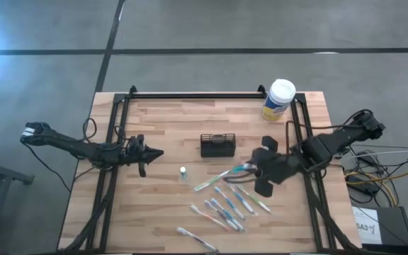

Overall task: Pick & Place toothbrushing station
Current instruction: Put the bottom blue mouthwash into the black wire organizer

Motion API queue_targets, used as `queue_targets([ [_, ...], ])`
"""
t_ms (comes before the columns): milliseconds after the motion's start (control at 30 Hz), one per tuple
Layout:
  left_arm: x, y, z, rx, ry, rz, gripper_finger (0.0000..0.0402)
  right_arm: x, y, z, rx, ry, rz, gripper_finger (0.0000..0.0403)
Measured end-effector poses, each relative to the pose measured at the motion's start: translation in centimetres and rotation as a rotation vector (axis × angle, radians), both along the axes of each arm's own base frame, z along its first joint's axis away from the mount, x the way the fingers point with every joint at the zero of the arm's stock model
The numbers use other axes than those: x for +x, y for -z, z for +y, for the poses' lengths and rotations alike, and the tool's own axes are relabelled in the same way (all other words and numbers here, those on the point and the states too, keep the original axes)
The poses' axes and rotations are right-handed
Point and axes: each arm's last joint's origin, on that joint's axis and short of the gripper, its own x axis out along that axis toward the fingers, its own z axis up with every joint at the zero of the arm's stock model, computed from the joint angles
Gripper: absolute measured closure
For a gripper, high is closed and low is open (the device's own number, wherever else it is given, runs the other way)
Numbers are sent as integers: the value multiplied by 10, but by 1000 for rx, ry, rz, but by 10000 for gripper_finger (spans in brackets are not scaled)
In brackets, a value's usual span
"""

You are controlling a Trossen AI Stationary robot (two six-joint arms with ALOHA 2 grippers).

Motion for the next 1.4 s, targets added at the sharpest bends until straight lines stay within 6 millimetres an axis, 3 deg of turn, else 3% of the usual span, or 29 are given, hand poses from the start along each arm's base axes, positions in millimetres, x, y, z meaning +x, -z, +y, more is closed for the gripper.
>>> queue_targets([
  [467, 0, 0, 0, 5, -2, 1, 394, 23, -19, -71, 52, -13, 47, 311],
  [733, 0, 0, 0, 4, -2, 1, 394, 55, -10, -102, 57, -48, 116, 311],
  [1033, 0, 0, 0, 5, -2, 5, 394, 90, 5, -112, -41, -160, 243, 311],
  [1400, 0, 0, 0, 4, -2, 5, 394, 115, -5, -127, -26, 15, 270, 311],
])
